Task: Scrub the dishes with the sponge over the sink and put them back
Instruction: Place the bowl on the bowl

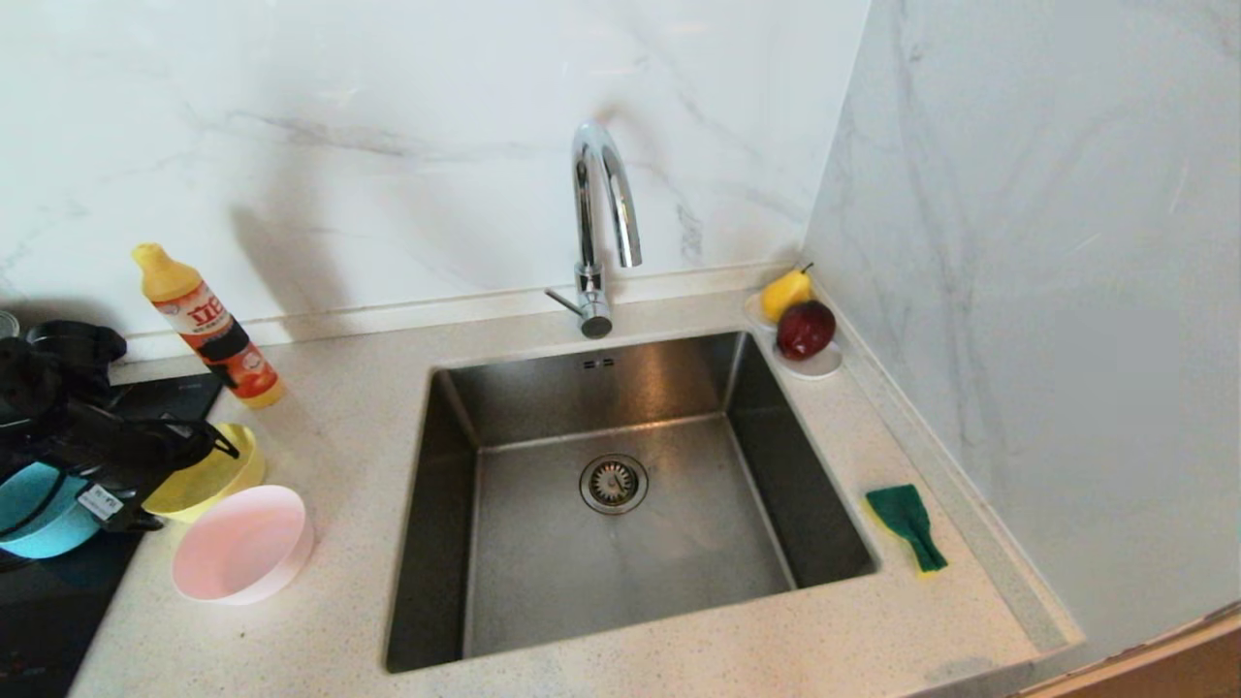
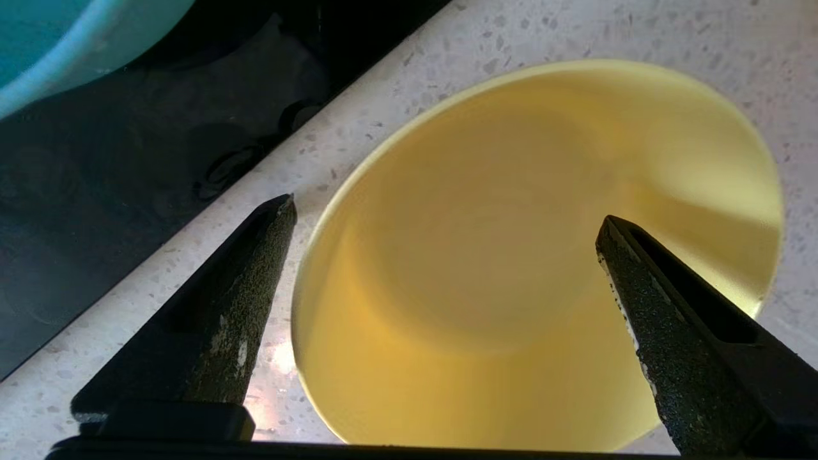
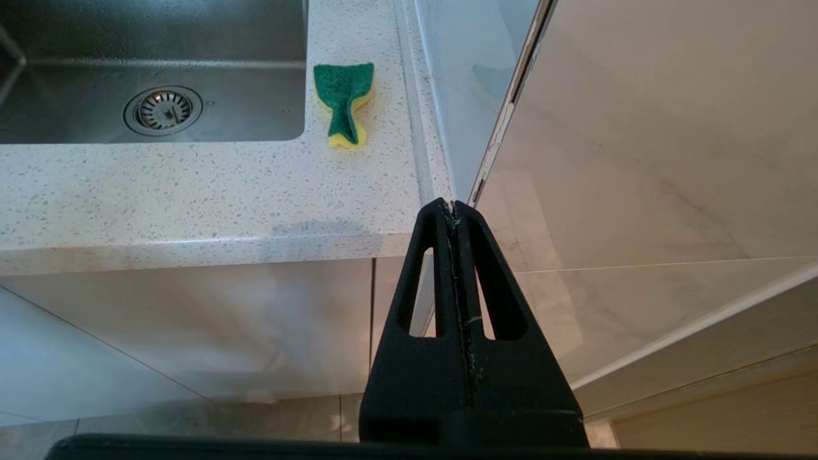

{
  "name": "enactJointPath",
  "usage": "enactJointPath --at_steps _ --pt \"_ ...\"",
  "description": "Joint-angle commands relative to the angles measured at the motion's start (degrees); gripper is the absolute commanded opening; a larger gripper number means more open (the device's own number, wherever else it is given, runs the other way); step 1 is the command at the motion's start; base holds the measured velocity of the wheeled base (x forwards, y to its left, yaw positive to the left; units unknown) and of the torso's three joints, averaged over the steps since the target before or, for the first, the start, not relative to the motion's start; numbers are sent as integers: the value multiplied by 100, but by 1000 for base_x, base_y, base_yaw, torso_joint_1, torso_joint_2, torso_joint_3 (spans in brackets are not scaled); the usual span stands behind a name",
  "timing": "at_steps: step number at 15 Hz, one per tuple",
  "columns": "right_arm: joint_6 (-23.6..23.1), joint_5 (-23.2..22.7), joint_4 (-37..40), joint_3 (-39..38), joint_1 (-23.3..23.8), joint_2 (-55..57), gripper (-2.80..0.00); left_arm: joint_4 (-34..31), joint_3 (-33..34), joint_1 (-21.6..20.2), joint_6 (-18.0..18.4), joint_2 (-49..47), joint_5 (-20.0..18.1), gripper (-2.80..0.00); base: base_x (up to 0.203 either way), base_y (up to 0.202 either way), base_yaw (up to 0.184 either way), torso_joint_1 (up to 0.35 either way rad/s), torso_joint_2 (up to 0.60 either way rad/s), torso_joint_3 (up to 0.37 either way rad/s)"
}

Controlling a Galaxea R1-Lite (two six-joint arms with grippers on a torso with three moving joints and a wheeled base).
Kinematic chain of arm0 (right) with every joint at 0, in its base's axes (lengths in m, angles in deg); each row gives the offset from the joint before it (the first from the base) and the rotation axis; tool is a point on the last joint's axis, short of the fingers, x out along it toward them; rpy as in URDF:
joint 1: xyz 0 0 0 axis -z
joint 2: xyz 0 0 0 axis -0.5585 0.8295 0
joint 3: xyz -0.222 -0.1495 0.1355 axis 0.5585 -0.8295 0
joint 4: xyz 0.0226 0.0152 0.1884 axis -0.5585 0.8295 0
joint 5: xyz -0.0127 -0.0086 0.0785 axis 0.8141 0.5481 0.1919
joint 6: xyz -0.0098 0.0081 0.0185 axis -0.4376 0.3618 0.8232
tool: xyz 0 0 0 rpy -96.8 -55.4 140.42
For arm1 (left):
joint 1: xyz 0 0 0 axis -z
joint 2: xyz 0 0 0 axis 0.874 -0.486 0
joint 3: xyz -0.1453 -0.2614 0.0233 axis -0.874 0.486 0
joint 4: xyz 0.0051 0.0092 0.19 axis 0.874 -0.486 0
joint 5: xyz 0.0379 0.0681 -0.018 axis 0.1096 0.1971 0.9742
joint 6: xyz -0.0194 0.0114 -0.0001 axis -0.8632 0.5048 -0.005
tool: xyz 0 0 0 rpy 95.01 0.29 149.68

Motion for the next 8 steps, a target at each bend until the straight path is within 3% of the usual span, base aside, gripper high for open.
enactJointPath --at_steps 1,3,4,8 --pt "-4 -3 1 0 -2 -1 -280 -14 10 4 -28 -51 -6 0 0 0 0 0 0 0" --pt "-4 2 1 0 -2 -6 -280 -18 15 33 -34 -92 -12 0 0 0 0 0 0 0" --pt "-4 -4 1 0 -2 -1 -280 -18 0 44 -43 -130 -4 -280 0 0 0 0 0 0" --pt "-4 4 1 0 -2 -7 -280 -36 -165 35 -125 -109 13 -280 0 0 0 0 0 0"
